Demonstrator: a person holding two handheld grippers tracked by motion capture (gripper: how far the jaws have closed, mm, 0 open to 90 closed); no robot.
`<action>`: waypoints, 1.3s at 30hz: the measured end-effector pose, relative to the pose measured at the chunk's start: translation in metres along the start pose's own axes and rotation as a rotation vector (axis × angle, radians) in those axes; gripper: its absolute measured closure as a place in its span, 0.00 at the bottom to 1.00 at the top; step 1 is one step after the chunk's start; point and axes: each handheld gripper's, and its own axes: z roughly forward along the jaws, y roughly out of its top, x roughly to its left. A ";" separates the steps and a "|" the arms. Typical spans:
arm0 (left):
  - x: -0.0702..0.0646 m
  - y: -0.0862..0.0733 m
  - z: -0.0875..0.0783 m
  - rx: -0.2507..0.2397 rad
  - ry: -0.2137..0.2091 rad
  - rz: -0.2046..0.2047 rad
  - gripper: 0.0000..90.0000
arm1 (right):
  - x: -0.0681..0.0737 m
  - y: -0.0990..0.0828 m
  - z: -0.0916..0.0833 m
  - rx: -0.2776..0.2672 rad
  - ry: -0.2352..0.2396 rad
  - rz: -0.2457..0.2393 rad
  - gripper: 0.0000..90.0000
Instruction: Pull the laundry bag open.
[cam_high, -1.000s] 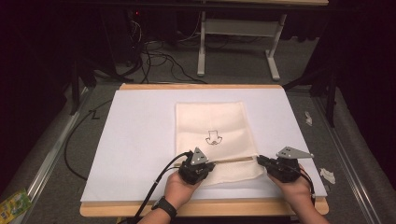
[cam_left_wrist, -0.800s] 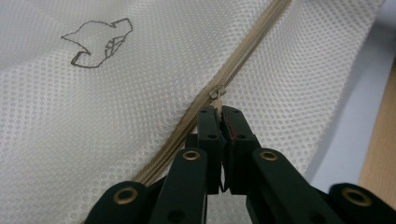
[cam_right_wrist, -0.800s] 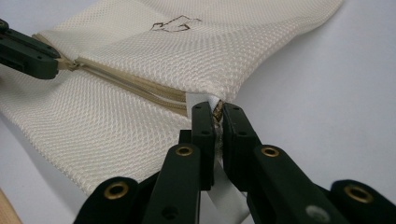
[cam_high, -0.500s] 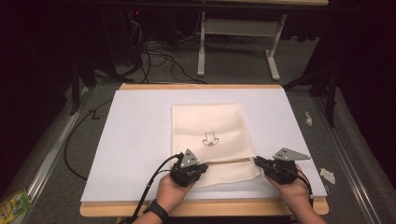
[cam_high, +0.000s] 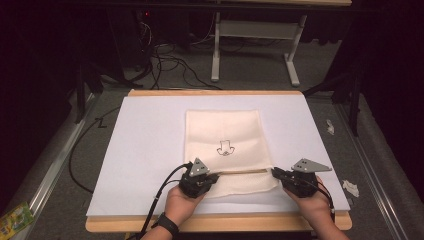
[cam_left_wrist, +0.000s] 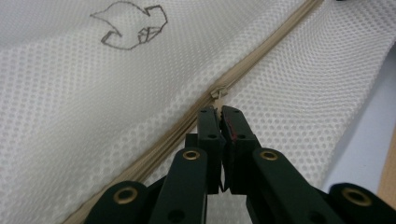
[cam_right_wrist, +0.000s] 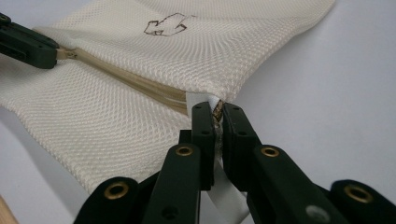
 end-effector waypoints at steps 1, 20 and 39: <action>0.000 0.000 -0.001 0.000 0.003 0.000 0.98 | 0.000 0.000 0.000 0.001 0.007 0.003 0.96; 0.010 -0.002 -0.011 -0.003 0.007 -0.021 0.97 | 0.002 0.001 0.002 0.004 0.006 -0.005 0.96; 0.023 -0.006 -0.032 0.022 0.017 -0.041 0.98 | -0.001 0.001 0.001 0.007 0.000 0.002 0.96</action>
